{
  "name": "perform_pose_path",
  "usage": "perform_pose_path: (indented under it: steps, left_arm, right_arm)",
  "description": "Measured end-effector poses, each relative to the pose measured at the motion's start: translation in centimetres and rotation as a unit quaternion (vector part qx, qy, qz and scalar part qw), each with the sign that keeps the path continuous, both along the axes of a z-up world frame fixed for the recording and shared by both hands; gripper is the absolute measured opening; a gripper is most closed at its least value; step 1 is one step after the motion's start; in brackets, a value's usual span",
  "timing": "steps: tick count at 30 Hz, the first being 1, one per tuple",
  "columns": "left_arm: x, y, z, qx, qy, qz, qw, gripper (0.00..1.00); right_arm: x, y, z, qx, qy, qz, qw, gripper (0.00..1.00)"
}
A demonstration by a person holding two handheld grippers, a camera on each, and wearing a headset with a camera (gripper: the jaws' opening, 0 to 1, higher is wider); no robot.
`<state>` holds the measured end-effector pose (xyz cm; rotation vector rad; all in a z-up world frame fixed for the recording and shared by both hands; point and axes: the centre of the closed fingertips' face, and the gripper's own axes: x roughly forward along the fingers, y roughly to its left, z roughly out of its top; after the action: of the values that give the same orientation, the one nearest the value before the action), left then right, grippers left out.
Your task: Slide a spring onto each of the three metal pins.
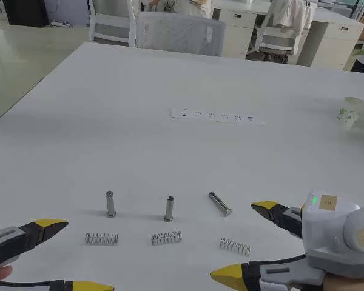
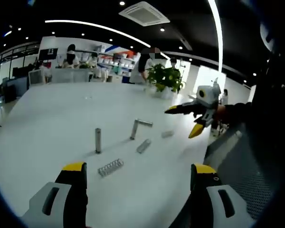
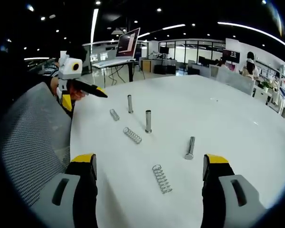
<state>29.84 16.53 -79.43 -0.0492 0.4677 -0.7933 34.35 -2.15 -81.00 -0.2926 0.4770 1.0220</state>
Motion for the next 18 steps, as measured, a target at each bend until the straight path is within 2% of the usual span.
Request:
perform_pose_path:
  steps: [18]
  left_arm:
    - [-0.26,-0.07,0.37,0.003,-0.004,0.005,1.0000,0.86]
  right_arm:
    - [-0.09,0.28,0.14,0.005,0.001,0.006,1.0000,0.91]
